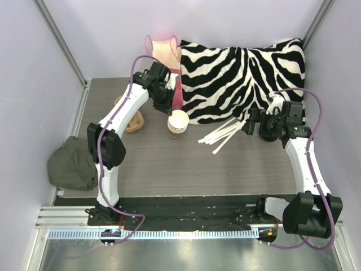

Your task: Pack the takeout coffee

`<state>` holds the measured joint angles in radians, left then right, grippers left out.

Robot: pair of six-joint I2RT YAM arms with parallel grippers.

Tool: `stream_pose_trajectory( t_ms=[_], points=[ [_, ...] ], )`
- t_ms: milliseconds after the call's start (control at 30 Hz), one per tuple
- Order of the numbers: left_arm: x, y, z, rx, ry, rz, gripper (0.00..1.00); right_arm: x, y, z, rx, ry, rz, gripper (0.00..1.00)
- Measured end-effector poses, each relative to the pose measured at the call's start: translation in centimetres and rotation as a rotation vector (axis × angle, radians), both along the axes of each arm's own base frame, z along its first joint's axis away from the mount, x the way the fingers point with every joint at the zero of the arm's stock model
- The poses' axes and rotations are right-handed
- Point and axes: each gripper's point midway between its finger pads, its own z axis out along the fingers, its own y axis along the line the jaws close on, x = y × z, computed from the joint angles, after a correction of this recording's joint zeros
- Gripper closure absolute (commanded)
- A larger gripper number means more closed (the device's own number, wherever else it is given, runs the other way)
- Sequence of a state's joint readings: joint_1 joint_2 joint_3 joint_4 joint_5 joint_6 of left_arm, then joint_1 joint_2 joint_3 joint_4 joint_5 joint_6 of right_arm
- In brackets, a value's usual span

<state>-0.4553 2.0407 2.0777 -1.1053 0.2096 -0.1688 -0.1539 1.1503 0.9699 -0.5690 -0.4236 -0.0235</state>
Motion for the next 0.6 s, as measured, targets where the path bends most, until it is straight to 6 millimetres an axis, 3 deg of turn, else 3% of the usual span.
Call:
stream_pose_trajectory(
  t_ms=[200,300,467,600],
  points=[
    [-0.4,-0.1,0.5,-0.097,0.056,-0.014,1.00,0.3,1.1,-0.2,0.061,0.018,0.037,0.00],
    [-0.4,0.0,1.0,-0.165,0.087,-0.016,1.00,1.6,2.5,-0.7,0.102,0.056,0.073,0.00],
    [-0.3,0.2,1.3,-0.219,0.108,-0.019,1.00,4.3,6.6,-0.9,0.166,0.104,0.174,0.03],
    [-1.1,-0.2,0.3,-0.249,0.160,-0.025,1.00,5.5,10.7,-0.8,0.223,0.111,0.242,0.04]
  ],
)
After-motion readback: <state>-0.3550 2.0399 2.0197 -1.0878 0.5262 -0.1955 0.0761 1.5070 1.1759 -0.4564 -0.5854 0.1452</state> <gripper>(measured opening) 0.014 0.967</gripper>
